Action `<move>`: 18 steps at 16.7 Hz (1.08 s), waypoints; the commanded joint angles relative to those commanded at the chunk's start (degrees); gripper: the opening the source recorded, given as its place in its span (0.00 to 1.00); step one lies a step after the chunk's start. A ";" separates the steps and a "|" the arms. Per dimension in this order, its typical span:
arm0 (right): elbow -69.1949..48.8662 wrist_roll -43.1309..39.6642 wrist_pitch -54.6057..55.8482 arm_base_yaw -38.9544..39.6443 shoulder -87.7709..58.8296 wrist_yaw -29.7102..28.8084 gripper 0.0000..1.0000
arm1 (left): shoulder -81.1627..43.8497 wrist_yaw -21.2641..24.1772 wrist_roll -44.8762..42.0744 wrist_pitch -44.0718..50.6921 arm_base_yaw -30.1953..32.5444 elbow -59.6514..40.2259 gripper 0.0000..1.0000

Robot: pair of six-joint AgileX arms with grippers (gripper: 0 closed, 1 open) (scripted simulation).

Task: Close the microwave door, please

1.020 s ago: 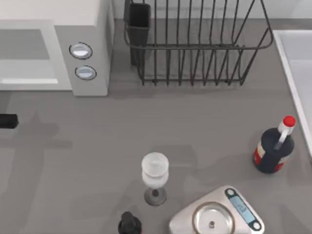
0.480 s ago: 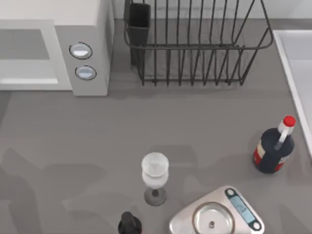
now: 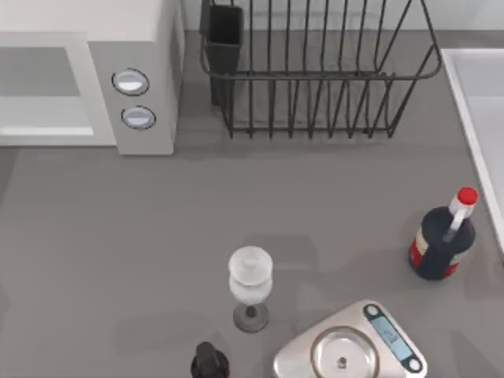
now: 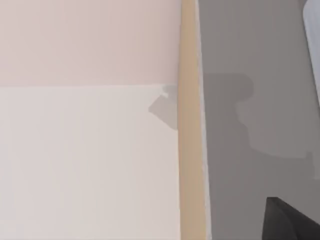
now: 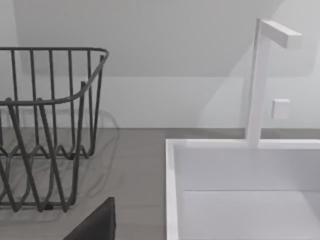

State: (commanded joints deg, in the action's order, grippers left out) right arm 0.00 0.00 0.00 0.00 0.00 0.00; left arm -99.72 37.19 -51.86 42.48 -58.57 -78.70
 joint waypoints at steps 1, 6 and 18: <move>0.00 0.00 0.00 0.00 0.00 0.00 1.00 | -0.92 0.92 -0.82 0.97 -1.15 -0.98 0.00; 0.00 0.00 0.00 0.00 0.00 0.00 1.00 | -1.17 1.17 -1.21 1.29 -1.52 -1.33 0.00; 0.00 0.00 0.00 0.00 0.00 0.00 1.00 | -8.19 1.51 -1.51 -20.37 -1.87 13.71 0.00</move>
State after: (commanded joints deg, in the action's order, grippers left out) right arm 0.00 0.00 0.00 0.00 0.00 0.00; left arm -107.91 38.70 -53.37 22.11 -60.44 -64.99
